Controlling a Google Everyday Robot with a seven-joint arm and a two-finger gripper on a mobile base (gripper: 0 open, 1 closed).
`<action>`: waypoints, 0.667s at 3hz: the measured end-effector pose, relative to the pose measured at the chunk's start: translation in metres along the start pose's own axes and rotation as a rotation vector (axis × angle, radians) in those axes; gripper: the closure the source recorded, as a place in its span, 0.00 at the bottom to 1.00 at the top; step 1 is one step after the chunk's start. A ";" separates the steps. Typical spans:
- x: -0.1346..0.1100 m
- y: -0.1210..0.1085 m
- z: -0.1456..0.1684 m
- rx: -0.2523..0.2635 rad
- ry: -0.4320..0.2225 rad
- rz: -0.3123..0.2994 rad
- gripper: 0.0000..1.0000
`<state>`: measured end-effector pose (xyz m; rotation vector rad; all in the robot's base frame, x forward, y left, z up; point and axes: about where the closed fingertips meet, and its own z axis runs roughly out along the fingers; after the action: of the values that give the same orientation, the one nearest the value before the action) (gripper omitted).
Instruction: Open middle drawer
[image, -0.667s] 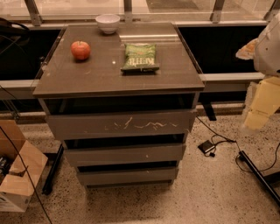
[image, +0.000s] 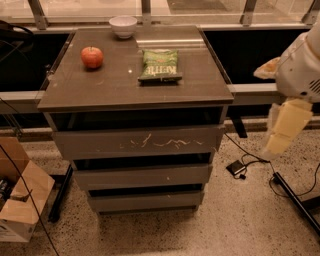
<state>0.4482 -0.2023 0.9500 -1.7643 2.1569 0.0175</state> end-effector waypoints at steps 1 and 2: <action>-0.010 0.007 0.055 -0.069 -0.157 -0.062 0.00; -0.020 0.010 0.103 -0.114 -0.315 -0.069 0.00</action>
Offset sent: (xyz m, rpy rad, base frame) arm 0.0352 0.0662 -0.1429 0.5066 0.0242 0.2155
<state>0.4684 -0.1577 0.8568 -1.7608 1.9011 0.3813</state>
